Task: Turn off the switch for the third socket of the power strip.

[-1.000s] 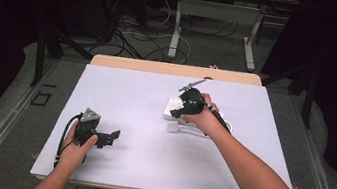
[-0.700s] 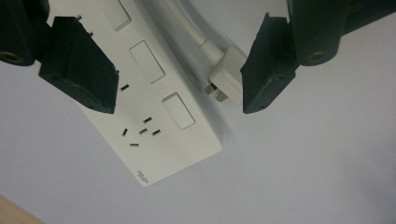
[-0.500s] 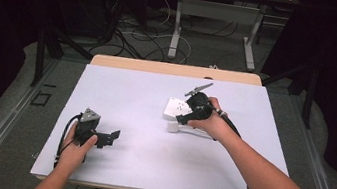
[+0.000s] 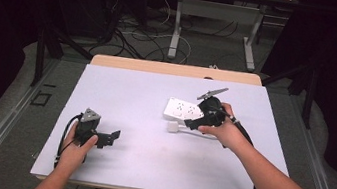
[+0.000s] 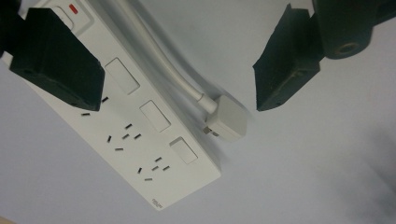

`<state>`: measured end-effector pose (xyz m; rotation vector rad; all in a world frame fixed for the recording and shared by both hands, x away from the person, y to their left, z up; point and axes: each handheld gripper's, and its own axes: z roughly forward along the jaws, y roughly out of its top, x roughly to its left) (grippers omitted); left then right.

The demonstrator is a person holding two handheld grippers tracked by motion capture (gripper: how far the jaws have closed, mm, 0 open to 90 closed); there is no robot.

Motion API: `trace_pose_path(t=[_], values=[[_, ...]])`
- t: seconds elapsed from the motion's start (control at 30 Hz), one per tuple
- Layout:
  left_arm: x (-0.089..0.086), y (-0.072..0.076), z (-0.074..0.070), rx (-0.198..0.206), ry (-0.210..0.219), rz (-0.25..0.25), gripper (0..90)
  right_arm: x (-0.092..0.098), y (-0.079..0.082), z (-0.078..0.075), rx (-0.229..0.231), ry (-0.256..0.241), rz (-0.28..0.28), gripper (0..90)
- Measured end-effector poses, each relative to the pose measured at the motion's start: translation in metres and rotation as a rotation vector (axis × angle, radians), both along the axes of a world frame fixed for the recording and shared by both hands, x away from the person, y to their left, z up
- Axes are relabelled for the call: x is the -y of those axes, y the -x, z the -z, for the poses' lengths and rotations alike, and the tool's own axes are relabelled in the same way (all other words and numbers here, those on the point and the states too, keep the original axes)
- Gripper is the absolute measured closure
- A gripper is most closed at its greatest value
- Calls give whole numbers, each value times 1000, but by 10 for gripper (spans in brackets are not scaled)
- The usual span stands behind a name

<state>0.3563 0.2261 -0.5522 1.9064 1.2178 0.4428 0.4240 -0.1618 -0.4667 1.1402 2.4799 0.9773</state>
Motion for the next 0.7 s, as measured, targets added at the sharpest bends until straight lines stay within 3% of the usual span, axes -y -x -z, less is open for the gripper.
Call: trace_pose_path(t=[0.37,0.5,0.67,0.7], values=[[0,0,0,1,0,-3,13,22,20,3,49,6,31,22],[0,0,0,1,0,-4,14,31,27,8,65,-6,49,11],[0,0,0,1,1,-5,13,41,35,14,46,-22,73,0],[0,0,0,2,1,-5,14,44,37,17,62,-25,78,0]])
